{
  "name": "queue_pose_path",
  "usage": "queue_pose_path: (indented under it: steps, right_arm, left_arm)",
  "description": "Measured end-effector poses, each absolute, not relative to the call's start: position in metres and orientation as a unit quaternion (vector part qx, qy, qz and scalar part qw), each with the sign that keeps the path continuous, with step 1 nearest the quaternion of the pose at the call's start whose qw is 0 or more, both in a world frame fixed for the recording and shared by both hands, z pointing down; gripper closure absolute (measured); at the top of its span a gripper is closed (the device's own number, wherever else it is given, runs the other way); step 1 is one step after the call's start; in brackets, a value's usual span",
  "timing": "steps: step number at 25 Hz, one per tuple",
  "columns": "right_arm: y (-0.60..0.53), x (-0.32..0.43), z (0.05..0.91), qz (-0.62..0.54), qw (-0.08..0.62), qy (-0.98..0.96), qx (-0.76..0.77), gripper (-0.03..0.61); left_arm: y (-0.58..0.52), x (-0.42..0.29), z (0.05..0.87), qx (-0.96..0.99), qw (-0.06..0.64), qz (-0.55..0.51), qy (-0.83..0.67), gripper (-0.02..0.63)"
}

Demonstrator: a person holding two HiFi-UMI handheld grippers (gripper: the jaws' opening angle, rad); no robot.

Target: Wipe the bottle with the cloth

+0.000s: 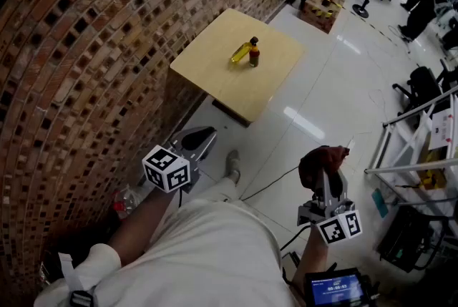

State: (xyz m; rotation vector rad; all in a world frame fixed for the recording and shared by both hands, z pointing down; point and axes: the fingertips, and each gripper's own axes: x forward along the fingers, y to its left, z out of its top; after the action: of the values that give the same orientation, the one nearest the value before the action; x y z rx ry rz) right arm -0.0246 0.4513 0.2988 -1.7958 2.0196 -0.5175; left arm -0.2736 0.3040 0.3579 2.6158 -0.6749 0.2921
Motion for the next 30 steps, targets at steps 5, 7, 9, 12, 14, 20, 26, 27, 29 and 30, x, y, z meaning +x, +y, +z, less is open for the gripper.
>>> queue_pose_path:
  steps: [5, 7, 9, 12, 14, 20, 26, 27, 29, 30]
  right_arm:
    - [0.378, -0.023, 0.297, -0.190, 0.187, 0.731, -0.628, 0.468]
    - [0.354, -0.021, 0.288, -0.197, 0.228, 0.736, -0.606, 0.468]
    - [0.325, -0.022, 0.282, -0.196, 0.248, 0.744, -0.589, 0.468]
    - [0.278, -0.030, 0.285, -0.196, 0.243, 0.757, -0.574, 0.468]
    - [0.255, -0.034, 0.291, -0.200, 0.237, 0.758, -0.573, 0.468]
    - [0.212, -0.028, 0.303, -0.214, 0.230, 0.750, -0.582, 0.468]
    - [0.195, -0.007, 0.316, -0.219, 0.219, 0.733, -0.606, 0.468]
    - [0.193, -0.004, 0.321, -0.223, 0.214, 0.729, -0.611, 0.468]
    - [0.187, 0.003, 0.330, -0.232, 0.201, 0.723, -0.618, 0.468]
    - [0.181, 0.005, 0.333, -0.235, 0.195, 0.723, -0.620, 0.468]
  left_arm:
    - [0.229, -0.269, 0.368, 0.938, 0.217, 0.116, -0.243, 0.555]
    - [0.201, -0.268, 0.370, 0.939, 0.215, 0.119, -0.242, 0.554]
    - [0.173, -0.269, 0.374, 0.940, 0.209, 0.121, -0.242, 0.551]
    - [0.131, -0.273, 0.384, 0.937, 0.210, 0.123, -0.250, 0.549]
    - [0.112, -0.275, 0.391, 0.935, 0.215, 0.125, -0.252, 0.549]
    - [0.073, -0.256, 0.410, 0.936, 0.220, 0.145, -0.232, 0.537]
    - [0.046, -0.226, 0.429, 0.939, 0.209, 0.177, -0.207, 0.526]
    - [0.044, -0.220, 0.432, 0.939, 0.207, 0.185, -0.203, 0.523]
    - [0.040, -0.209, 0.439, 0.939, 0.203, 0.199, -0.195, 0.520]
    - [0.037, -0.204, 0.443, 0.938, 0.199, 0.206, -0.193, 0.520]
